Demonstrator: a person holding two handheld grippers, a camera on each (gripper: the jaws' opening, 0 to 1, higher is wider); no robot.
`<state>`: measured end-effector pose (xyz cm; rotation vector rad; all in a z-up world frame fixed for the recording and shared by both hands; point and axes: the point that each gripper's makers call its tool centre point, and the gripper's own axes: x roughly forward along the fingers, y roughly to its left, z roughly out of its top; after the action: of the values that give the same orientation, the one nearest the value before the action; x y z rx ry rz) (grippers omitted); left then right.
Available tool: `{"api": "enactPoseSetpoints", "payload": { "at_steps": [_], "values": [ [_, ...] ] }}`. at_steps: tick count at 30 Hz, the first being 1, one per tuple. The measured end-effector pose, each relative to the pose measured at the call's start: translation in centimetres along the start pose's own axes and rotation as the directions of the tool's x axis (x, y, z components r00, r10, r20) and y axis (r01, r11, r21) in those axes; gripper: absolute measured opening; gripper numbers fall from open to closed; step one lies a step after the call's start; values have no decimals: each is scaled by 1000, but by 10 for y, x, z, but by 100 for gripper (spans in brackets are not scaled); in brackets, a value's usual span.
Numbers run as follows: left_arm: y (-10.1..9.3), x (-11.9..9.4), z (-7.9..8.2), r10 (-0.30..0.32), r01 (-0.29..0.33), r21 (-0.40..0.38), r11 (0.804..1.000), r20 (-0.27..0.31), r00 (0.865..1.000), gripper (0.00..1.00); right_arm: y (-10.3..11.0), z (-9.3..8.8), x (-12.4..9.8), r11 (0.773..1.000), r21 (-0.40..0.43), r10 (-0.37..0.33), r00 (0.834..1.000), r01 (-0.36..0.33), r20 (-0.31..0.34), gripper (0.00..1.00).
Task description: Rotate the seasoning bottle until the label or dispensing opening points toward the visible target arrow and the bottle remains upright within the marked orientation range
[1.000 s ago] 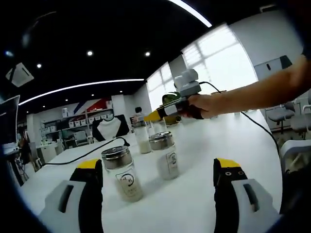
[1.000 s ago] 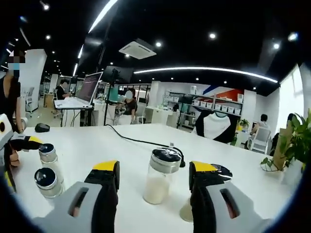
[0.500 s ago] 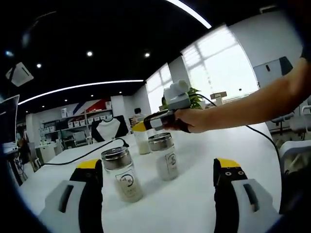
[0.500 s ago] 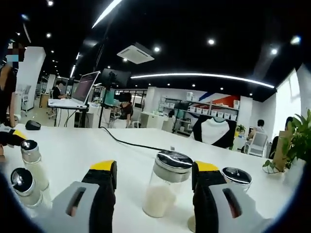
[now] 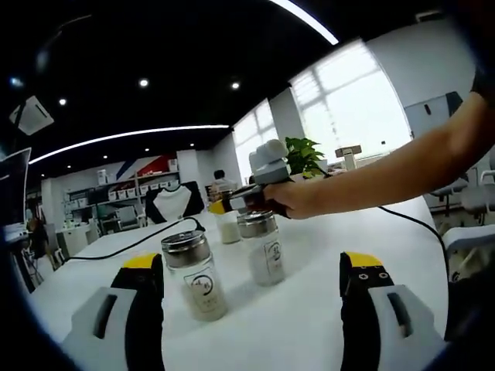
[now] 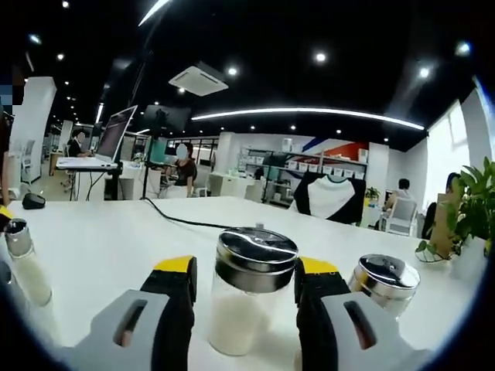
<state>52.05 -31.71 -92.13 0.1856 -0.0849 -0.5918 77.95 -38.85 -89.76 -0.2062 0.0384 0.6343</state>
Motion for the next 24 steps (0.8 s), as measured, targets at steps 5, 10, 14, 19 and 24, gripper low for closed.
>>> {"api": "enactPoseSetpoints", "payload": {
  "at_steps": [5,10,14,19,24],
  "values": [
    [1,1,-1,7,-7,5,1000,-4,1000,100,-5,4,-1,998,54,5,1000,-6,28,40],
    [1,1,1,8,-8,10,1000,2,1000,100,-1,6,-1,997,67,37,999,-38,28,40],
    [1,2,1,13,-13,8,1000,4,1000,100,2,7,-6,996,72,41,999,-42,26,39],
    [5,3,0,28,-28,-27,999,1,1000,100,7,8,-15,995,63,69,997,-71,34,39],
    [4,3,0,25,-25,-30,999,2,1000,100,10,12,-27,994,74,77,996,-80,44,38]
  ]
}}
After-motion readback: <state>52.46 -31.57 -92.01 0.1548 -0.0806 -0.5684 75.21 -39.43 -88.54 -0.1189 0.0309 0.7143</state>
